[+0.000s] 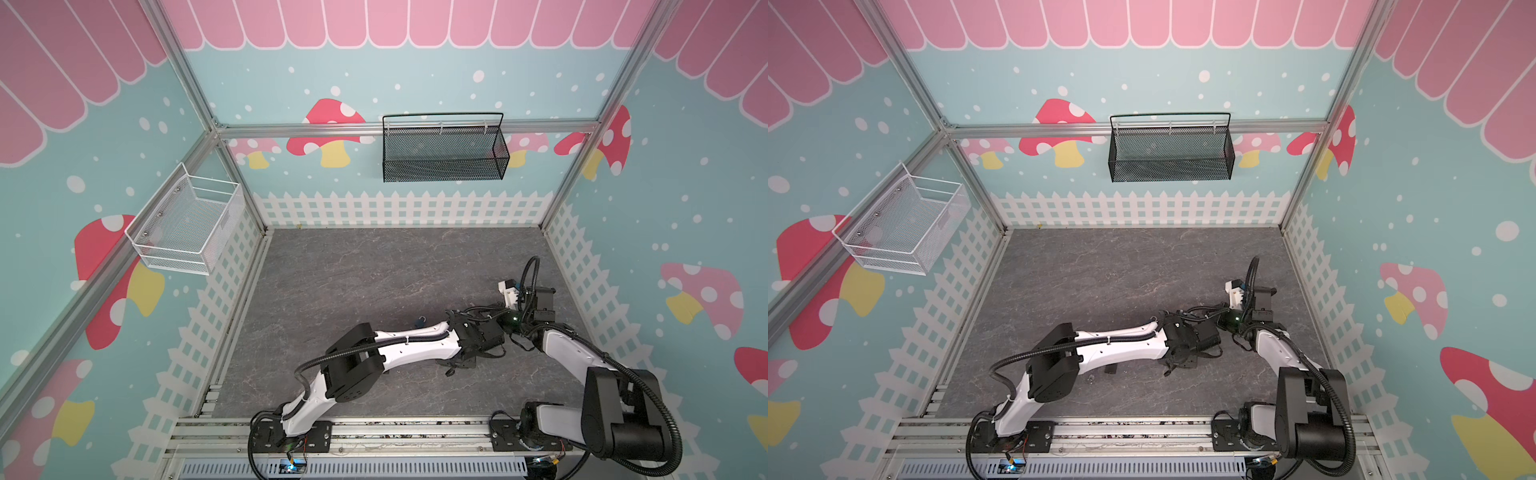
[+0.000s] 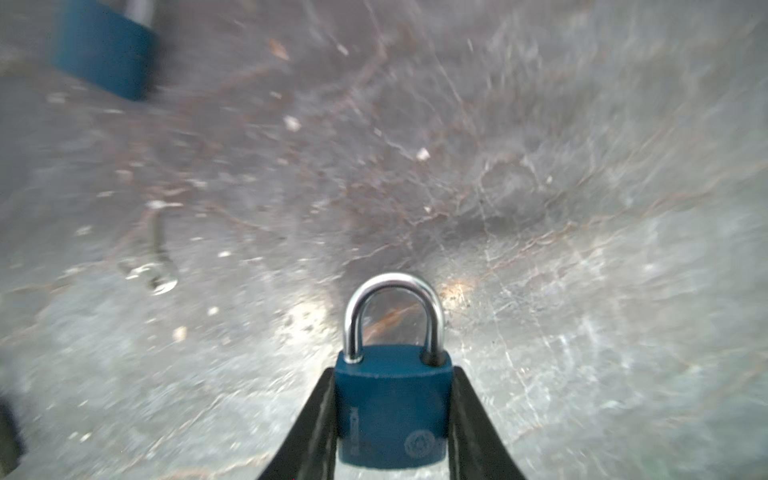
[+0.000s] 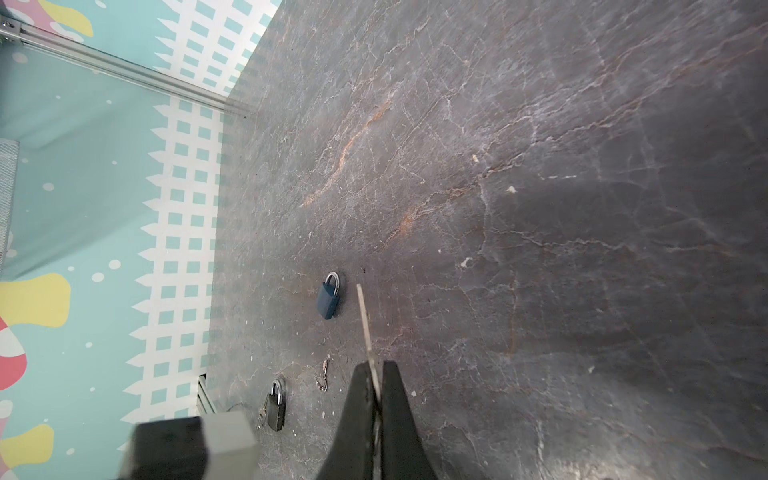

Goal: Unlock with the key
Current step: 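Close the left gripper on the blue padlock body and lift it, then bring the padlock and the key together between both grippers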

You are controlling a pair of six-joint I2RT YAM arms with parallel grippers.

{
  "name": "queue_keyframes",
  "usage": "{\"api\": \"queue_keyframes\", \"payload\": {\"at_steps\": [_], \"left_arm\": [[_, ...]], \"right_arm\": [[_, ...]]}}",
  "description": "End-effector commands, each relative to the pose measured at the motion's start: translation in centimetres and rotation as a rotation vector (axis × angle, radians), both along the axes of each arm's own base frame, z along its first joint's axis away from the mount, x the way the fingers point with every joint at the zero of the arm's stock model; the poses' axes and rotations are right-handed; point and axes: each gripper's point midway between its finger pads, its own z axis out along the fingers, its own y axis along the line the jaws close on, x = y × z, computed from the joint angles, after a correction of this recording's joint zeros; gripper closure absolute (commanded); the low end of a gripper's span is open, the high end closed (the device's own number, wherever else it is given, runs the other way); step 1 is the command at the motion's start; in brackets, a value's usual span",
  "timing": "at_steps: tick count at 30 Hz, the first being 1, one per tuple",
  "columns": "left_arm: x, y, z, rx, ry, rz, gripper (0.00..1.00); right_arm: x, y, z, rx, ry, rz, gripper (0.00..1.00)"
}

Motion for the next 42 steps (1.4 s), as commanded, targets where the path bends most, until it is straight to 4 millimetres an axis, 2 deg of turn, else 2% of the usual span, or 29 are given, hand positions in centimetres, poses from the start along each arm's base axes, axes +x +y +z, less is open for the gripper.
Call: {"api": "queue_keyframes", "payload": {"at_steps": [1,6,9,12,16,19,24,29,38,42], "left_arm": [[1.4,2.2,4.6,-0.096,-0.071,0.182,1.0],[2.3,5.0,7.9,-0.308,-0.099,0.38,1.0],[2.8,7.1,9.4,-0.424,-0.118,0.507,1.0],[3.5,9.6,10.5,-0.509,-0.164,0.63,1.0],[4.2,11.9,10.6,-0.635,-0.17,0.785,1.0],[4.7,13.2,10.6,-0.674,-0.185,0.871,1.0],[5.5,13.7,11.0,-0.724,-0.205,0.932,1.0],[5.8,13.5,10.5,-0.756,-0.197,0.977,1.0],[6.1,13.2,10.3,-0.777,-0.197,0.989,1.0],[6.1,13.2,10.4,-0.777,-0.203,0.983,1.0]], "right_arm": [[0.3,0.2,1.1,0.013,-0.024,0.008,1.0],[0.2,0.8,1.2,0.001,-0.014,0.023,1.0],[-0.1,1.9,1.3,-0.004,-0.011,0.05,1.0],[-0.8,3.7,1.4,-0.014,-0.006,0.093,1.0],[-2.7,7.9,1.8,-0.029,-0.002,0.201,1.0],[-4.4,10.2,2.5,-0.039,-0.018,0.251,1.0],[-6.4,12.4,4.4,-0.028,-0.084,0.269,1.0],[-8.1,14.7,6.0,0.038,-0.105,0.313,1.0],[-9.7,17.4,6.6,0.038,-0.099,0.373,1.0],[-10.0,17.9,6.9,0.031,-0.103,0.38,1.0]]}}
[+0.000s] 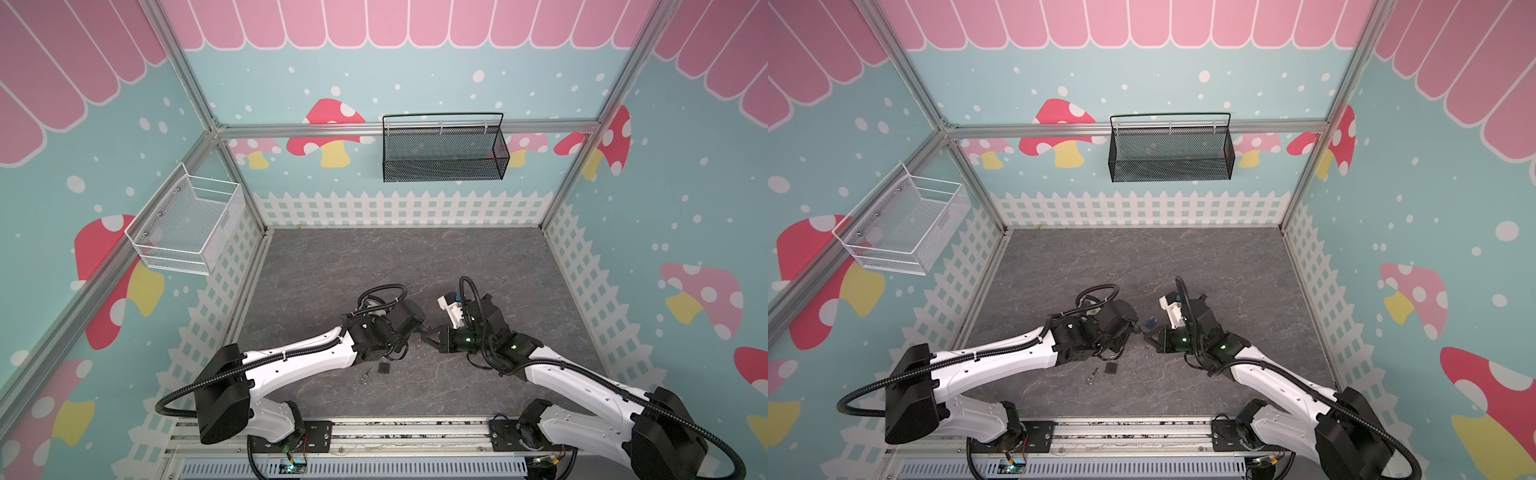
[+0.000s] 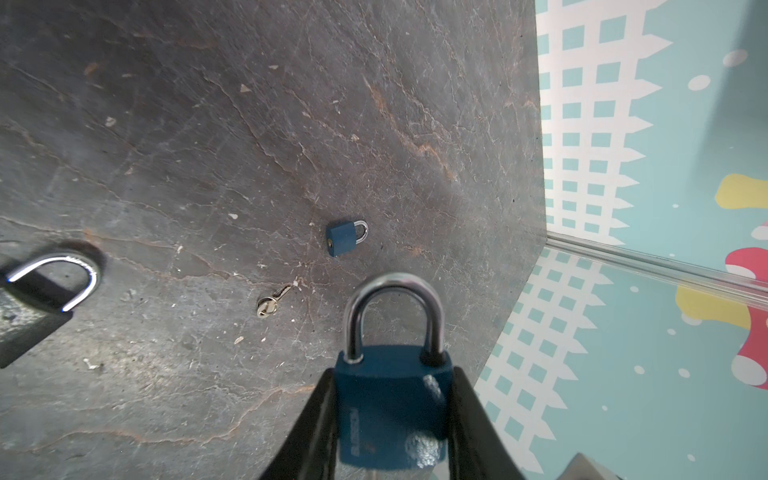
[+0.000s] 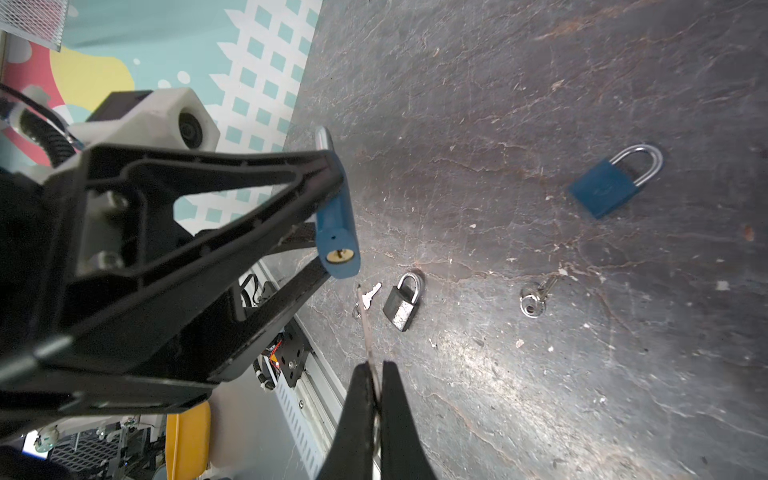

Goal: Unlock with the key
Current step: 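Bring the padlock and the key together between both grippers, then push the key tip into the padlock keyhole with the right gripper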

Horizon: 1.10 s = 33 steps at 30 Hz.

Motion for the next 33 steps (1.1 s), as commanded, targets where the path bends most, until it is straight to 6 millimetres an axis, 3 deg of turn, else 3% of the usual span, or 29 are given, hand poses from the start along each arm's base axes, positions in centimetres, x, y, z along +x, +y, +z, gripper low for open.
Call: {"api": "queue_keyframes", "payload": {"at_steps": [1,11,16,28,33], "left_arm": [[0.6,0.3,0.4,-0.028,-0.025,0.049,1.0],[0.3,0.4,0.2,-0.031,-0.018,0.036,1.0],[0.4,0.2,0.9,-0.05,-0.033,0.029,1.0],[0.6,1.0,1.3,-0.044,-0.061,0.05,1.0],[0.5,0.7,1.3,-0.05,-0.059,0.039,1.0]], "right_arm": [[0.7,0.6,1.6,0.024,-0.026,-0.024,1.0],[1.4,1.3,2.4,0.023,-0.045,-0.027,1.0],[1.7,1.1,1.2,-0.025,-0.033,-0.035,1.0],[0.6,-0.2,0.6,-0.039,-0.032,-0.057,1.0],[0.6,0.5,0.6,-0.014,-0.019,-0.036,1.0]]}}
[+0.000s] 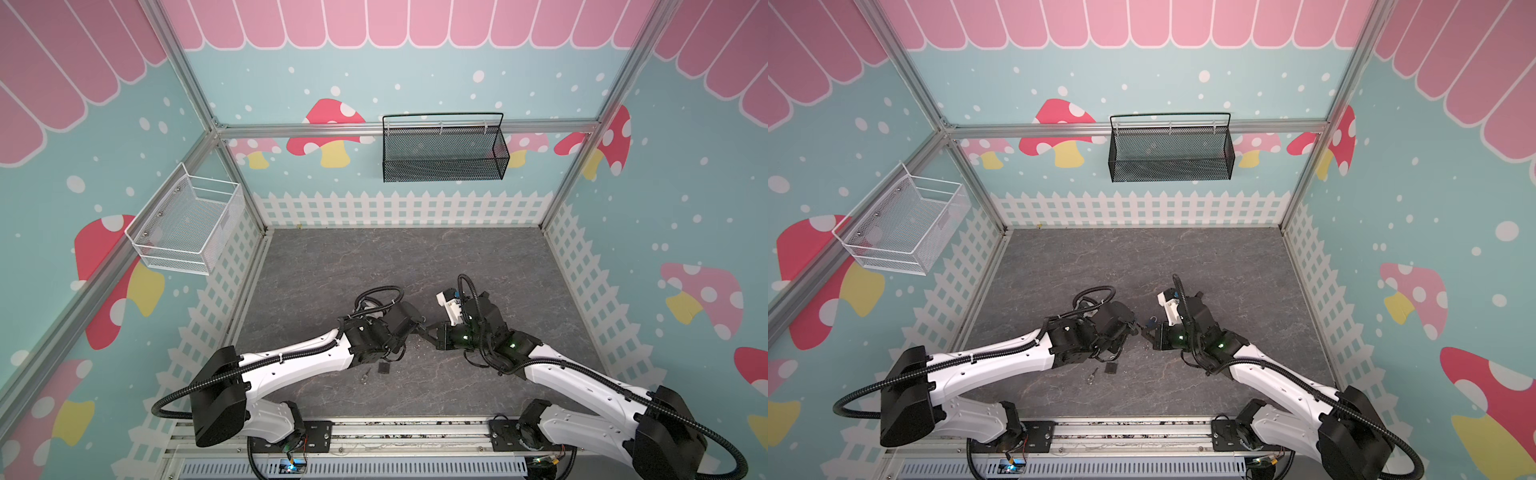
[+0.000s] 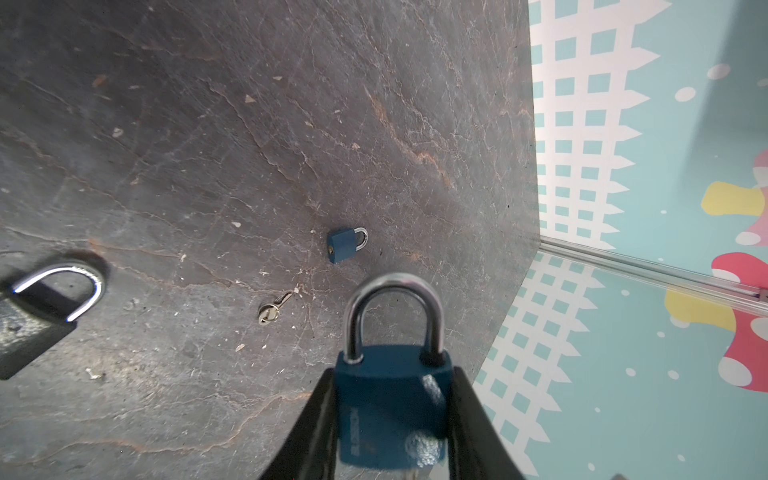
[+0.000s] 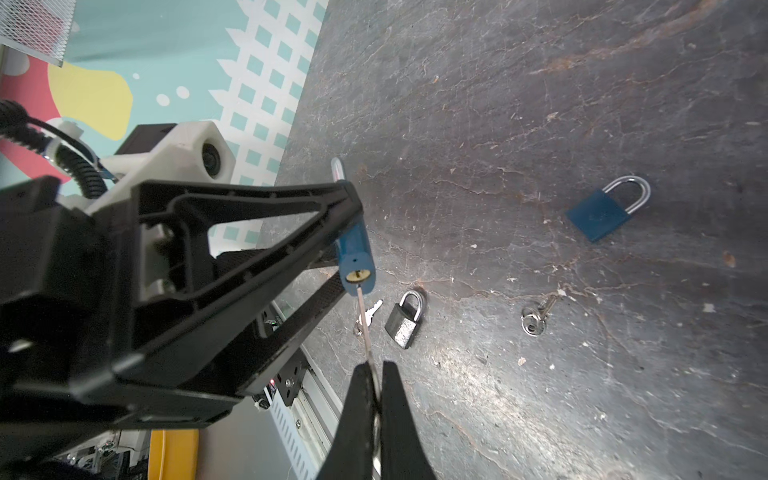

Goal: Unlock with the key
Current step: 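Push the key tip into the padlock keyhole with the right gripper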

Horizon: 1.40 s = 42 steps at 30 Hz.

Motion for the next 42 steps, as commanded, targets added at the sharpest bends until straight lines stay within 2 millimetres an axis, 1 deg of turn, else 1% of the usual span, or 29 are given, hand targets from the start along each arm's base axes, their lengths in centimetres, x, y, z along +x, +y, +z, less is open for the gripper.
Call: {"api": "queue_keyframes", "payload": {"at_steps": [1,5,9,15,18,21,24,29,32,36,39,42], "left_arm": [[0.5,0.1,1.4,-0.039,-0.043,0.023,1.0],[0.5,0.1,1.3,-0.041,-0.045,0.023,1.0],[0.6,-0.1,1.3,-0.04,-0.048,0.012,1.0],[0.5,-0.4,1.0,-0.04,-0.042,0.002,1.0],[0.4,-0.1,0.6,-0.037,-0.035,0.009,1.0],[0.5,0.2,0.5,-0.029,-0.043,0.018,1.0],[0.6,0.9,0.3,-0.018,-0.045,0.027,1.0],[0.4,1.1,0.8,-0.029,-0.054,0.02,1.0],[0.3,1.1,0.9,-0.035,-0.054,0.015,1.0],[0.3,0.9,1.1,-0.036,-0.059,0.004,1.0],[0.4,0.5,1.0,-0.04,-0.055,-0.006,1.0],[0.4,0.5,0.7,-0.045,-0.051,0.0,1.0]], "right_arm": [[0.0,0.4,-0.1,0.01,0.012,0.002,1.0],[0.4,0.9,0.7,0.029,-0.005,0.007,1.0],[0.6,1.1,0.4,0.025,0.004,0.011,1.0],[0.9,1.4,0.7,0.044,-0.009,0.008,1.0],[0.9,1.5,1.5,0.056,-0.024,0.01,1.0],[0.8,1.3,1.6,0.056,-0.032,0.012,1.0],[0.4,1.8,1.7,0.073,-0.025,0.05,1.0],[0.8,1.6,0.7,0.043,-0.007,0.022,1.0],[1.1,1.8,0.7,0.04,-0.005,0.017,1.0],[1.3,2.4,1.7,0.069,-0.02,0.035,1.0],[1.5,2.5,2.5,0.078,-0.04,0.037,1.0],[1.5,2.4,2.7,0.078,-0.049,0.036,1.0]]}}
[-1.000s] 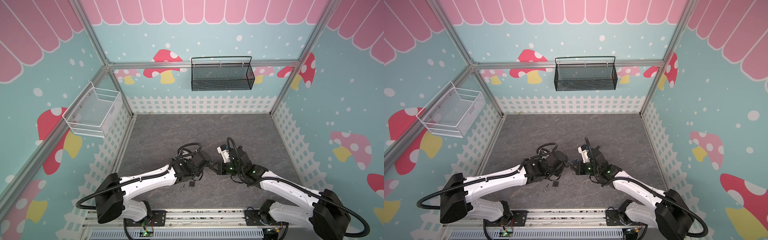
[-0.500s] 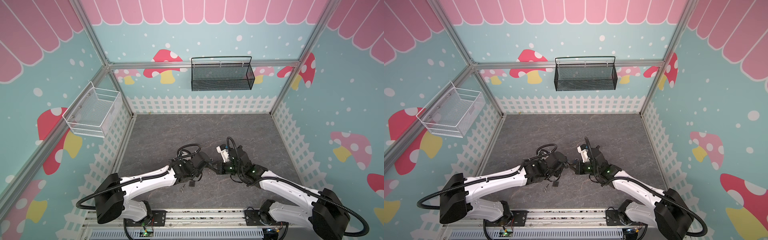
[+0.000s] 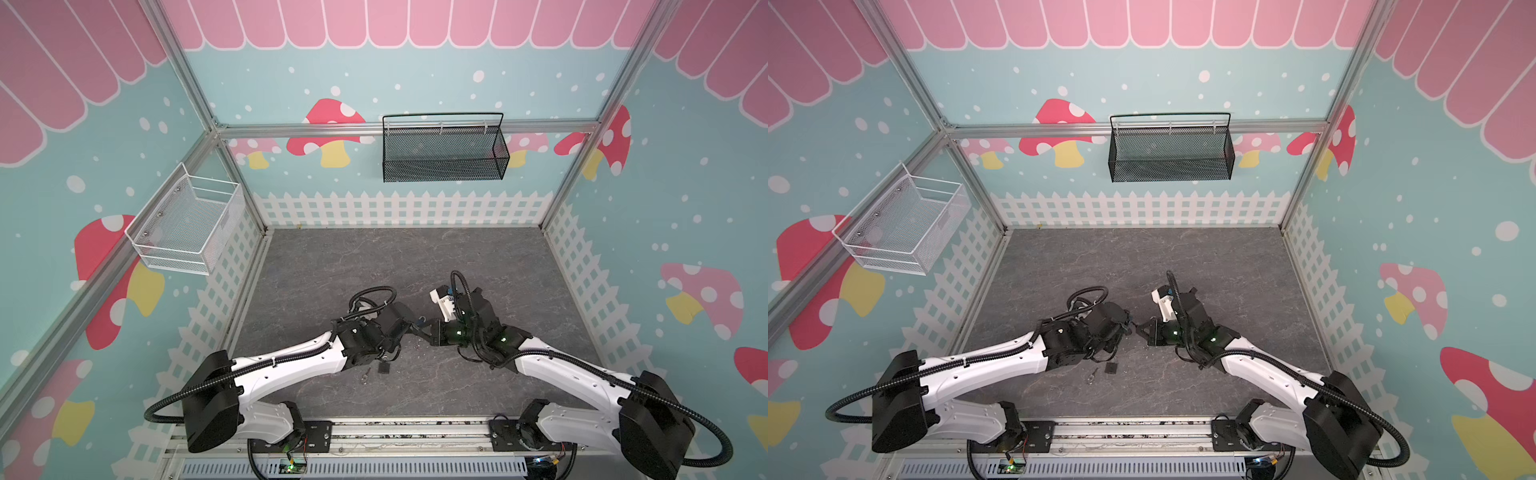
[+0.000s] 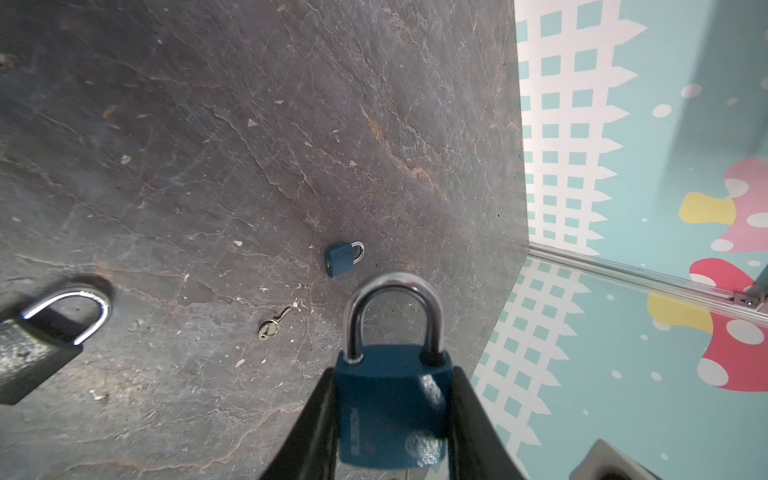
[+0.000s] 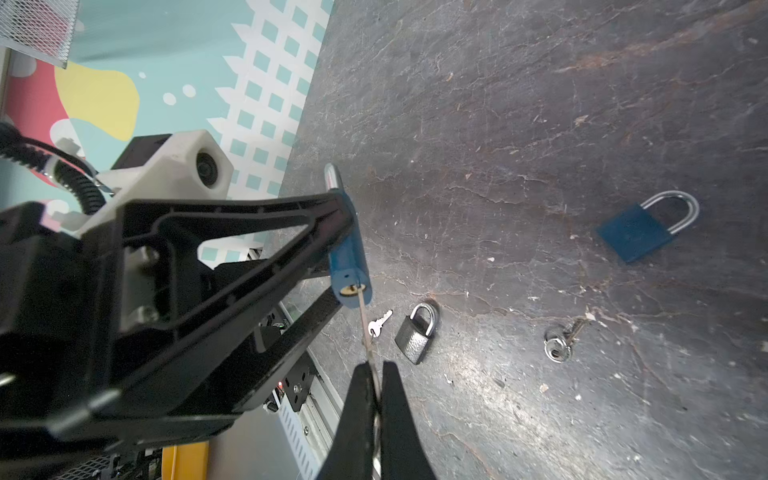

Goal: Unlock with the key
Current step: 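Push the key tip into the padlock keyhole with the right gripper, then press the key deeper into the padlock held by the left gripper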

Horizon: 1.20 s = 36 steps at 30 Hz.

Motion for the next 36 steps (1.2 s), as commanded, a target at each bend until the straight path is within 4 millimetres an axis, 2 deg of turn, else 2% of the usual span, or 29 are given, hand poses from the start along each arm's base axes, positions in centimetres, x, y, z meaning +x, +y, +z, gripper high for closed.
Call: {"api": "queue_keyframes", "payload": {"at_steps": [1,11,17,23,26,30,32,34,36], "left_arm": [[0.2,-0.7,0.7,-0.034,-0.025,-0.011,1.0],[0.5,-1.9,1.8,-0.083,-0.043,-0.028,1.0],[0.7,-2.8,2.3,-0.118,-0.047,-0.046,1.0],[0.5,-3.6,3.1,-0.111,-0.057,-0.083,1.0],[-0.1,-4.2,3.1,-0.084,-0.051,-0.112,1.0],[-0.7,-4.5,2.3,-0.057,-0.035,-0.142,1.0],[-1.2,-4.8,1.8,-0.071,-0.011,-0.152,1.0],[-1.6,-5.4,2.2,-0.105,-0.017,-0.157,1.0],[-1.8,-5.9,2.8,-0.124,-0.026,-0.165,1.0]], "right_arm": [[0.4,0.7,2.2,0.046,-0.051,0.009,1.0],[0.4,0.8,1.2,0.031,-0.028,0.01,1.0],[0.4,1.0,1.4,0.039,-0.03,0.016,1.0],[1.4,0.3,1.5,-0.014,-0.047,-0.033,1.0],[1.8,0.6,2.4,-0.005,-0.066,-0.035,1.0],[1.7,1.5,5.5,0.088,-0.11,0.004,1.0],[1.7,1.7,6.5,0.107,-0.124,0.013,1.0],[2.2,1.4,6.3,0.071,-0.134,-0.006,1.0],[2.9,0.8,5.3,-0.005,-0.136,-0.04,1.0]]}}
